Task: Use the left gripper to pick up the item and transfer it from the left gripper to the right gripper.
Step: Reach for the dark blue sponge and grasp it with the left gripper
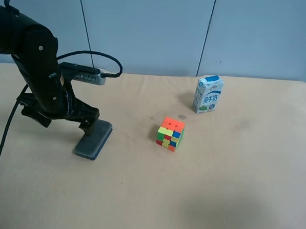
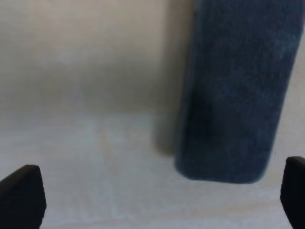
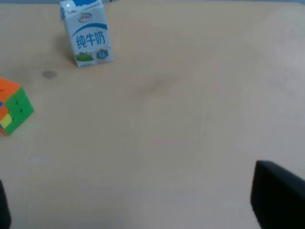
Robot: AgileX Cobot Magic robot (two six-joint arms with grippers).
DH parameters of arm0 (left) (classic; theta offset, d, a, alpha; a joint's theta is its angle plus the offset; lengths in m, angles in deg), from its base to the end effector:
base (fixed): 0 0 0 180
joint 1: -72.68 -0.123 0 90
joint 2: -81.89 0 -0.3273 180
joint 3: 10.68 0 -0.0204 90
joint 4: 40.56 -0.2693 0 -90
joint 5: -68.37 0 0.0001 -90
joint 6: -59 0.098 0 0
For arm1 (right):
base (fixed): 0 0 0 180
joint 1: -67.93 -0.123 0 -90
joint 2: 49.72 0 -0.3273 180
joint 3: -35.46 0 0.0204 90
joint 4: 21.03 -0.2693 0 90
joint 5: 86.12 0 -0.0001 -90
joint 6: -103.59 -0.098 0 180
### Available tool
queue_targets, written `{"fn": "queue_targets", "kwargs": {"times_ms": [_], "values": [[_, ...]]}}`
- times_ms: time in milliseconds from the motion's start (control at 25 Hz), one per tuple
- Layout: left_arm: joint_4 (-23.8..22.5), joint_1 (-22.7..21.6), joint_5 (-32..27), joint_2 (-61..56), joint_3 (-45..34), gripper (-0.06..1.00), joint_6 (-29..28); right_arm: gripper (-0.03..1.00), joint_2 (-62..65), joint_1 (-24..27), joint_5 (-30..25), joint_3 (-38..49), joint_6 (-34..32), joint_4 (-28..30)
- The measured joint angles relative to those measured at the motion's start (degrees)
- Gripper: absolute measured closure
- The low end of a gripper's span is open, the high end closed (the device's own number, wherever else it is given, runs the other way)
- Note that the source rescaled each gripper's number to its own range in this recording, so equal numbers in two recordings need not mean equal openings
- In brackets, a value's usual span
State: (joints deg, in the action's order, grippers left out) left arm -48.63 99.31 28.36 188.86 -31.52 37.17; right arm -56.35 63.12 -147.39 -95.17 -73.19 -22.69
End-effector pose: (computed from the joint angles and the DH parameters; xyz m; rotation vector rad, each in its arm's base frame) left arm 0.3095 -0.1453 0.1918 0.2642 2.8944 0.0082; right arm -0.0263 0.0003 0.2833 -0.1449 2.0417 0.0520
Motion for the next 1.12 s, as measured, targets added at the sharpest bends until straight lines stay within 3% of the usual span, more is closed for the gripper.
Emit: {"fn": "queue_targets", "kwargs": {"times_ms": [600,800,1120], "values": [[8.07,0.56,2.7,5.5,0.06,-0.05,3.32,-0.02,0.0,0.0,0.0,0.0,0.0,0.0],[8.07,3.04,3.58,8.13,0.06,-0.05,4.74,-0.02,0.0,0.0,0.0,0.0,0.0,0.0],[6.61,3.12,7.3,9.49,0.06,-0.05,4.92,-0.02,0.0,0.0,0.0,0.0,0.0,0.0]]}}
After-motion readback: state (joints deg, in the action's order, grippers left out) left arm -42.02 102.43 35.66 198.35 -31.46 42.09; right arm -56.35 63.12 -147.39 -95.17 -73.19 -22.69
